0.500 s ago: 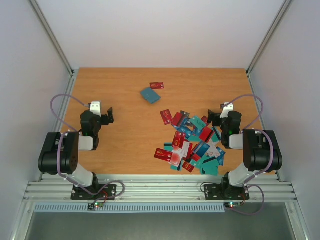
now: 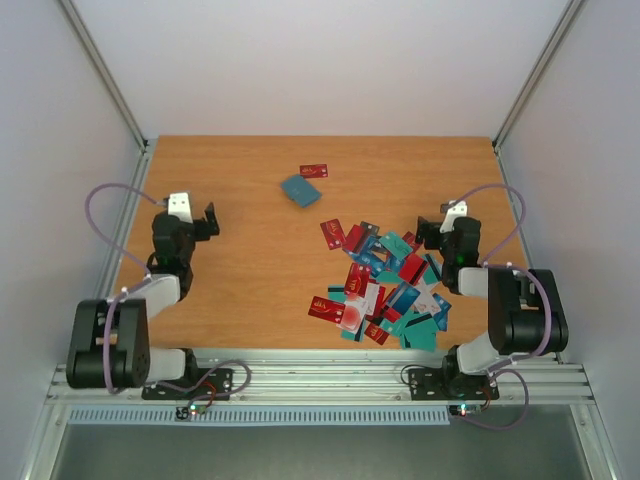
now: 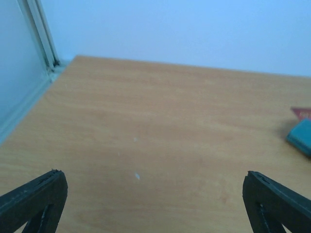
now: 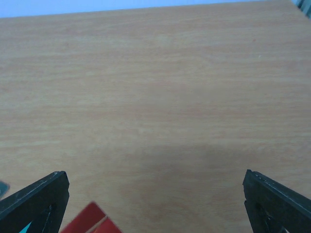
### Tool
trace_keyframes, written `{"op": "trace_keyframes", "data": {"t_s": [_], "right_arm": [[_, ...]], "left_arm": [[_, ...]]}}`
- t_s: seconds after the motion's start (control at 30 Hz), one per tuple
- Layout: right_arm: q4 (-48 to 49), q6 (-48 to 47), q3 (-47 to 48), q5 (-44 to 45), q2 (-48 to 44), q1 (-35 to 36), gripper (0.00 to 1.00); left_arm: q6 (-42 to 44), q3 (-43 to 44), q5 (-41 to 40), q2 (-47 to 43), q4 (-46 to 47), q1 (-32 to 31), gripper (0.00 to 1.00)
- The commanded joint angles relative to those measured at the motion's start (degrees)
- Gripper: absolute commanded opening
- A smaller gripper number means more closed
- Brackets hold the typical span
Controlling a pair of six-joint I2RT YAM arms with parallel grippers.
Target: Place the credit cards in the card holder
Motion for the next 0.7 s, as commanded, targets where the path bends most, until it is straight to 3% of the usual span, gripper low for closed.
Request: {"op": "trace_keyframes", "data": {"t_s": [0.0, 0.2, 0.4, 0.5, 0.57, 0.67], "right_arm": [[-13.01, 1.45, 7.42, 7.19, -5.7, 0.96, 0.99], [-20.54, 3.03, 15.18, 7.85, -8.87, 1.07, 0.99], [-36.75, 6.5, 32.26, 3.92, -7.85, 1.07, 0.98], [-40.12, 10.82, 37.14, 0.33, -7.71, 0.99, 0.99], [-41.94, 16.69, 39.27, -0.36, -7.59, 0.94, 0.99], [-57.15, 26.07, 48.11, -3.12, -4.55, -1.19, 0.99]], "left_arm": [[-2.94, 5.93, -3.44, -7.71, -11.96, -0.31, 0.99], [-6.58, 17.05, -1.01, -11.07, -29.36, -0.53, 0.99], [-11.98, 30.3, 0.24, -10.29, -47.28, -0.29, 0.99], [-20.94, 35.65, 4.82, -8.56, -54.13, 0.06, 0.99], [-24.58, 38.52, 14.5, -6.46, -55.89, 0.9, 0.99], [-30.7, 42.14, 20.47, -2.06, -59.2, 0.85, 0.99]]}}
